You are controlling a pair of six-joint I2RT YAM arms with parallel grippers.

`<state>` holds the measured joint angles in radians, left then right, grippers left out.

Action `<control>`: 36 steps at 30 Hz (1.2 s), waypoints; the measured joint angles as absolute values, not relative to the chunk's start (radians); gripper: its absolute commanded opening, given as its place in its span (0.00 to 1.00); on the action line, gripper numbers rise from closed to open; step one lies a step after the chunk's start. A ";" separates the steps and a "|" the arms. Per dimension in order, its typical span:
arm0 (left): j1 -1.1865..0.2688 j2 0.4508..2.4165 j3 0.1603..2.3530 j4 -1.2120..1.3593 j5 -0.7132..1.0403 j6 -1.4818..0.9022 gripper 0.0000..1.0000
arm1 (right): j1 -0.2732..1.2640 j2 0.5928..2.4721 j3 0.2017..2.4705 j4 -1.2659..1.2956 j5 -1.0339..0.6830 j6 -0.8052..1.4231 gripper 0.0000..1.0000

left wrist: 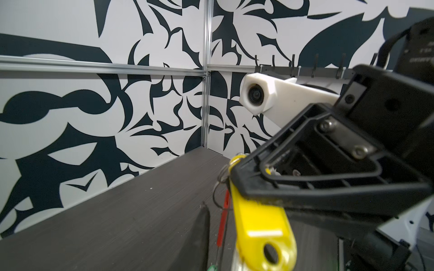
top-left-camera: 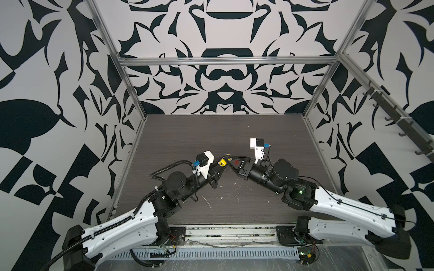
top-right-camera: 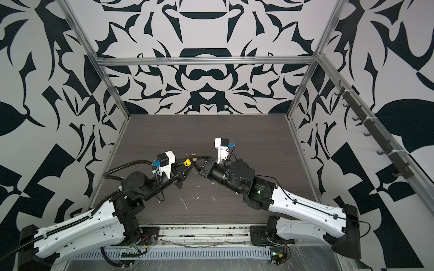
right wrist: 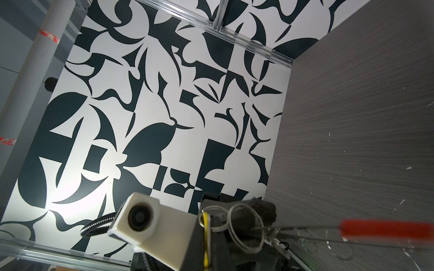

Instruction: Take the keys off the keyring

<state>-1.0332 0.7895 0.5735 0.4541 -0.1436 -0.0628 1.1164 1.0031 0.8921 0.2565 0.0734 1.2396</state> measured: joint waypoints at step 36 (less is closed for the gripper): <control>-1.033 0.818 0.611 0.403 -0.133 -0.026 0.14 | 1.122 1.035 0.892 0.313 0.066 1.252 0.00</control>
<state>-1.0332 0.8185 0.6106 0.4026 -0.1329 -0.0257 1.1221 1.0351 0.8925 0.3130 0.0662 1.2518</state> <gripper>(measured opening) 0.143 0.059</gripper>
